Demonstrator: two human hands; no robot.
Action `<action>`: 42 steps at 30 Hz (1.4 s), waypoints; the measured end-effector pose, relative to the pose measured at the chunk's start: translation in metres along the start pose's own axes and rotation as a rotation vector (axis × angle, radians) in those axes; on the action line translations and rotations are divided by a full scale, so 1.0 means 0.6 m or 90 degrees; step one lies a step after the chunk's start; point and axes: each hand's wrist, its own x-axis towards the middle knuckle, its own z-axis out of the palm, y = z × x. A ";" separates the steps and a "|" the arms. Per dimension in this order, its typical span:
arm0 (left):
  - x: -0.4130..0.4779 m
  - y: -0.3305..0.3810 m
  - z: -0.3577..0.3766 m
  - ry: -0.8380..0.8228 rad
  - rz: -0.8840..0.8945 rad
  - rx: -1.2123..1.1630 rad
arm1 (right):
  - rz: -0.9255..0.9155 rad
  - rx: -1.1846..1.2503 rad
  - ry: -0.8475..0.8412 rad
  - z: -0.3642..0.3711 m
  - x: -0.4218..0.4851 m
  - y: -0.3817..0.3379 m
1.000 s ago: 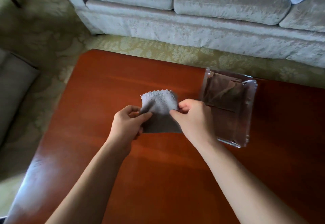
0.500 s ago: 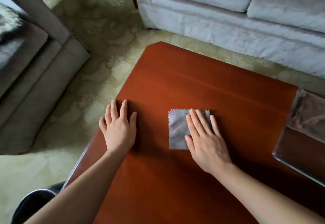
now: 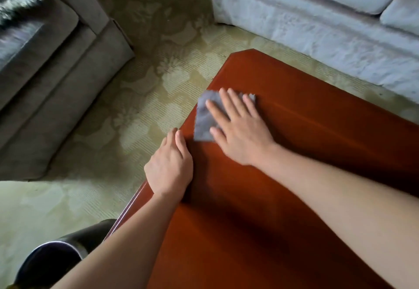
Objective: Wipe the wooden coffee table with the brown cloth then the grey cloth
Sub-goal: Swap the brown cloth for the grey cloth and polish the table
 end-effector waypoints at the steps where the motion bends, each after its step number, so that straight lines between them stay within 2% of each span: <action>1: 0.000 -0.001 0.000 -0.008 -0.005 -0.006 | 0.032 0.001 -0.003 -0.009 0.034 0.022; 6: 0.006 -0.005 0.001 -0.026 -0.008 -0.018 | 0.259 0.053 -0.024 -0.047 0.158 0.135; 9: 0.008 -0.007 0.005 -0.037 -0.006 -0.013 | 0.325 0.058 -0.034 -0.048 0.162 0.138; 11: 0.009 -0.008 0.005 -0.042 -0.002 -0.018 | 0.295 0.051 -0.027 -0.042 0.140 0.103; 16: 0.001 -0.009 -0.006 -0.018 -0.026 -0.114 | 0.086 0.036 0.006 -0.003 -0.026 -0.054; 19: -0.007 -0.013 -0.013 0.026 -0.025 -0.179 | 0.042 0.050 -0.029 0.016 -0.140 -0.131; 21: -0.009 -0.013 -0.013 0.031 -0.015 -0.192 | 0.015 0.046 -0.045 0.018 -0.169 -0.134; 24: -0.009 -0.012 -0.013 0.027 -0.005 -0.171 | 0.008 0.031 -0.036 0.014 -0.135 -0.087; 28: -0.009 -0.014 -0.010 0.037 0.010 -0.164 | 0.185 0.020 -0.013 -0.002 -0.025 0.042; 31: -0.008 -0.016 -0.008 0.046 0.015 -0.163 | 0.351 0.096 -0.045 -0.030 0.039 0.165; 34: -0.006 -0.017 -0.008 0.053 0.013 -0.158 | 0.410 0.121 -0.093 -0.043 0.016 0.231; 37: -0.007 -0.017 -0.008 0.049 0.002 -0.153 | 0.362 0.038 -0.053 -0.020 -0.090 0.194; 42: -0.006 -0.013 -0.008 0.034 -0.006 -0.131 | 0.093 -0.009 -0.081 0.021 -0.345 -0.022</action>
